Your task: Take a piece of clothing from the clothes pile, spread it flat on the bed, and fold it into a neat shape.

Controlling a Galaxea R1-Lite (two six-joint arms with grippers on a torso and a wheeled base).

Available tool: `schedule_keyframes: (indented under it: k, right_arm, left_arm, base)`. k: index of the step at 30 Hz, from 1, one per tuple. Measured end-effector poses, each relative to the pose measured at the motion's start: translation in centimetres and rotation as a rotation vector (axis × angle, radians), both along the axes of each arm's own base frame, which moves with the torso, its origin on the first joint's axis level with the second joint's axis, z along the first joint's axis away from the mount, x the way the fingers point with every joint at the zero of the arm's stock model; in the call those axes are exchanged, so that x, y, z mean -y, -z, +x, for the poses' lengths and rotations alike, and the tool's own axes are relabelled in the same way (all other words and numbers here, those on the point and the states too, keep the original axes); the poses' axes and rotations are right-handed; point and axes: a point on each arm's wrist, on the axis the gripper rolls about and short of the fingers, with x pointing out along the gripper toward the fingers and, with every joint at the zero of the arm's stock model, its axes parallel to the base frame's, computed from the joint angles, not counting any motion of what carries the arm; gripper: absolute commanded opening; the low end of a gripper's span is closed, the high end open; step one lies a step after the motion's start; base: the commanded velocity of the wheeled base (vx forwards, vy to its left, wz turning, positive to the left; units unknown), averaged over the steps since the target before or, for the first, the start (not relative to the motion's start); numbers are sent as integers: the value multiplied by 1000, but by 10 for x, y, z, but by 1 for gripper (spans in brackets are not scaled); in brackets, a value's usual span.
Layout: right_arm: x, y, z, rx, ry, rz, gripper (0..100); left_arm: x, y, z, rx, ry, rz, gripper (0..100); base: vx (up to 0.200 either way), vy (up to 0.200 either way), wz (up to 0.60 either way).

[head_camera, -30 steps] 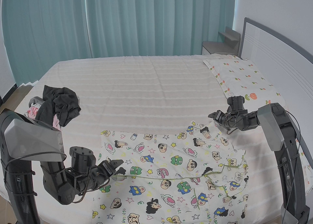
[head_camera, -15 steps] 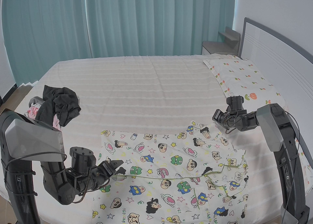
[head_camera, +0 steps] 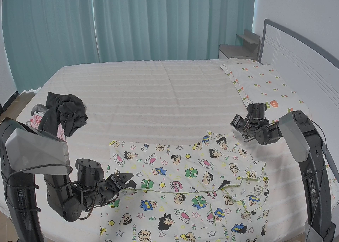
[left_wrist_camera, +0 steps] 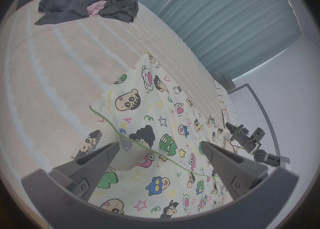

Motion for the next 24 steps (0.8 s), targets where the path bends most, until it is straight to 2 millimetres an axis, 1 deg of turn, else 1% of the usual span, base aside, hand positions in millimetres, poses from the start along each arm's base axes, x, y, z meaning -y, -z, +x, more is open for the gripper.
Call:
schedule_keyframes:
  k: [2,8,13,16,17,20,24]
  right_arm:
    - [2,2,-2,-22,-15,-27,100]
    - [5,4,-4,-35,-23,-28,100]
    - [3,5,-5,-50,-84,5,100]
    - [-3,9,-7,-82,-101,9,100]
    - [-5,10,-6,-88,-106,8,0]
    - [-8,13,-5,-95,-112,9,0]
    - [-8,14,-3,-86,-107,14,0]
  left_arm:
    - [0,0,0,0,-1,1,100]
    - [0,0,0,-1,-1,1,100]
    - [0,0,0,-1,-2,1,100]
    - [0,0,0,-1,-3,1,100]
    - [0,0,0,-1,-3,1,100]
    - [-1,1,0,-2,-4,2,100]
    - [-1,1,0,-4,-4,2,100]
  base:
    - [0,0,0]
    - [0,0,0]
    - [0,0,0]
    - [0,0,0]
    - [0,0,0]
    - [0,0,0]
    - [0,0,0]
